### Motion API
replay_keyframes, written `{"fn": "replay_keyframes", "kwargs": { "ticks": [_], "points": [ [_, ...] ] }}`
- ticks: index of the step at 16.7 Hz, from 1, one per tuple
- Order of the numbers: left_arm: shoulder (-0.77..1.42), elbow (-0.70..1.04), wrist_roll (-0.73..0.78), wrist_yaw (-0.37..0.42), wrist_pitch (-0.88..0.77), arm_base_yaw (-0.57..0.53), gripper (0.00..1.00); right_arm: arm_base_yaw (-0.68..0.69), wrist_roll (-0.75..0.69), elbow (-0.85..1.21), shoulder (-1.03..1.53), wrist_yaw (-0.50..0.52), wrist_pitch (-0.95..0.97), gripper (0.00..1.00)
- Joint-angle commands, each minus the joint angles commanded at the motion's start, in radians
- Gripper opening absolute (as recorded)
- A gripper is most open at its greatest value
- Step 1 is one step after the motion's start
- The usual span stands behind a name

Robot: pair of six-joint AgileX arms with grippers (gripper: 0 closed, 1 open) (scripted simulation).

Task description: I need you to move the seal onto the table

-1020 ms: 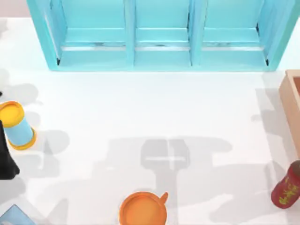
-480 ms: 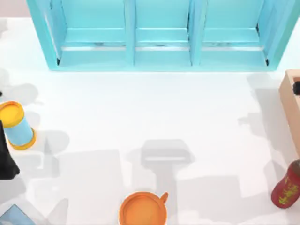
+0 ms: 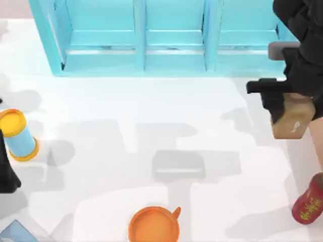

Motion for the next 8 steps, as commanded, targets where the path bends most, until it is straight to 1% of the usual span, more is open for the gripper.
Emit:
{"fn": "replay_keyframes", "kwargs": {
  "ticks": [4, 8],
  "points": [
    [0.0, 0.0, 0.0, 0.0, 0.0, 0.0, 1.0, 0.083, 0.085, 0.065, 0.168, 0.001, 0.104, 0.0],
    [0.0, 0.0, 0.0, 0.0, 0.0, 0.0, 1.0, 0.097, 0.1, 0.075, 0.191, 0.0, 0.123, 0.0]
  ]
}}
